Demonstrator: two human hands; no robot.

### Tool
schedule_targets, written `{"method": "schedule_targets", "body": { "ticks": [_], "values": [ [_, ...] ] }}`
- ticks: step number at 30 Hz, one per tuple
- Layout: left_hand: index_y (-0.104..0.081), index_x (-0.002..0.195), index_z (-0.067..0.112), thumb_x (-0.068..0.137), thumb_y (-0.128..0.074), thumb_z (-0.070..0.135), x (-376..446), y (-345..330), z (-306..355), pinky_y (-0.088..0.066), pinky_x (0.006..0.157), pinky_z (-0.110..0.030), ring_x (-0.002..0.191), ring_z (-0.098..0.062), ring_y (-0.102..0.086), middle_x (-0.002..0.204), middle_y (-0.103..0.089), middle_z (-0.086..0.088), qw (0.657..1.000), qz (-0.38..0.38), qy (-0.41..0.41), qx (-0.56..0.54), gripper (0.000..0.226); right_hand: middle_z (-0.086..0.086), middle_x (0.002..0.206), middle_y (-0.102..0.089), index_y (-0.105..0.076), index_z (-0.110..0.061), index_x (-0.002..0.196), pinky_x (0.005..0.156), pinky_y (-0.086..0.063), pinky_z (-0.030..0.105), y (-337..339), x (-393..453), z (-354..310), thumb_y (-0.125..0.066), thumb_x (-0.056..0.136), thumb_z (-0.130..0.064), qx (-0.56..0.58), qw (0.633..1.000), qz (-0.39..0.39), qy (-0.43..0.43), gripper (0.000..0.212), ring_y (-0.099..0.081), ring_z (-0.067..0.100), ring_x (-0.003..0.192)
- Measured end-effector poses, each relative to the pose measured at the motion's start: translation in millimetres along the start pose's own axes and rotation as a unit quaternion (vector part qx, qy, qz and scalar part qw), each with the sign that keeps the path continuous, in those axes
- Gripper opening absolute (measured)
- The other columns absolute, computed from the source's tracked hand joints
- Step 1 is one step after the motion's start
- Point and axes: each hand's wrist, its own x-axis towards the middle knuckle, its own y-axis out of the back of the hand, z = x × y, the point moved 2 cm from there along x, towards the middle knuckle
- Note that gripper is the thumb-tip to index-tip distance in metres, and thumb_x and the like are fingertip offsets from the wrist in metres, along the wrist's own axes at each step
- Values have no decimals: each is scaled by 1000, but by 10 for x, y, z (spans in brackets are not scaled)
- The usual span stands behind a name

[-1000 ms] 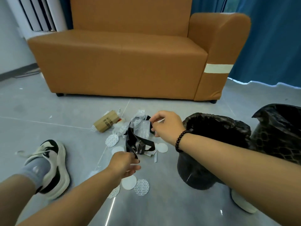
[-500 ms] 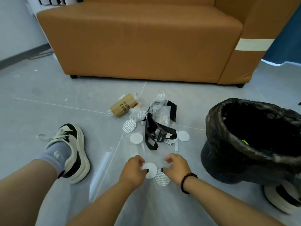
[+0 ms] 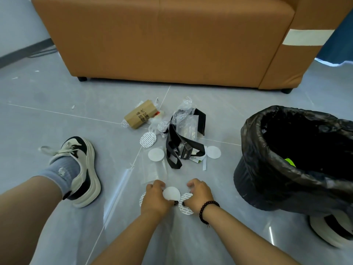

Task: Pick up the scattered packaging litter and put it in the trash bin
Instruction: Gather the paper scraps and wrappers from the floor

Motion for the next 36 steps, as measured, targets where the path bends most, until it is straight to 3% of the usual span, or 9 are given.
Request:
{"method": "schedule_targets", "body": {
  "ticks": [4, 7, 11, 15, 20, 23, 25, 30, 36],
  "values": [
    [-47, 95, 26, 73, -78, 27, -24, -9, -9, -38, 71, -23, 87, -15, -50, 105, -42, 3, 999, -12, -22, 30, 38, -1, 81, -56, -61, -16, 102, 69, -50, 18, 236, -14, 145, -74, 74, -2, 196, 979, 8, -47, 34, -57, 10, 73],
    [-52, 86, 24, 79, -73, 21, -60, -63, 8, -40, 67, -21, 81, -11, -52, 99, -51, 1, 998, -8, -50, -23, 23, 2, 83, -56, -62, -13, 104, 63, -45, 16, 346, -68, 266, -75, 73, 1, 314, 947, 0, -73, 36, -57, 10, 73],
    [-58, 82, 10, 87, -65, 7, -89, -47, 107, -47, 50, -22, 59, -17, -59, 77, -60, -6, 971, -37, 5, -236, 8, 5, 93, -64, -64, -9, 108, 70, -52, 18, 285, -106, 263, -73, 73, 6, 304, 950, -52, -58, 39, -63, 13, 84],
    [-61, 97, 2, 91, -52, -1, -149, 96, 175, -47, 49, -20, 51, -14, -57, 71, -62, -9, 948, -73, 41, -306, 11, 14, 105, -68, -66, -8, 109, 85, -55, 31, 208, -85, 211, -69, 76, 8, 292, 954, -61, -40, 37, -66, 23, 97],
    [-60, 96, 18, 89, -60, 5, -223, 326, -78, -47, 46, -22, 52, -14, -55, 76, -73, -4, 915, 76, 100, -385, 14, 8, 100, -69, -71, -18, 92, 72, -54, 21, 153, -89, 148, -64, 81, 3, 272, 957, -102, -30, 24, -66, 18, 91],
    [-58, 96, 19, 90, -58, 11, -283, 387, -407, -54, 61, -31, 78, -20, -66, 78, -71, 0, 931, 202, 100, -289, 11, 6, 95, -68, -70, -13, 97, 62, -49, 12, 96, -104, 83, -63, 82, 4, 238, 966, -103, -21, 23, -64, 12, 83],
    [-57, 101, 17, 88, -61, 16, -315, 406, -559, -53, 72, -37, 80, -24, -65, 81, -66, -1, 946, 229, 97, -210, 14, 2, 90, -62, -64, -13, 105, 58, -45, 10, 56, -104, 56, -65, 82, 1, 241, 967, -75, -29, 27, -60, 8, 78],
    [-56, 114, 19, 77, -75, 34, -271, 352, -607, -44, 81, -28, 91, -19, -55, 119, -43, -2, 986, 141, 65, -66, 44, -1, 88, -56, -56, -17, 118, 63, -43, 15, -62, -84, -19, -67, 82, -9, 218, 975, -34, -34, 38, -59, 13, 83],
    [-53, 92, 17, 72, -79, 16, -166, 309, -448, -39, 71, -24, 70, -6, -50, 106, -48, -3, 989, 114, 74, -62, 33, 5, 111, -59, -41, -15, 136, 84, -42, 19, -181, 12, -182, -68, 82, -21, 120, 991, -57, 2, 61, -55, 14, 99]
  ]
}}
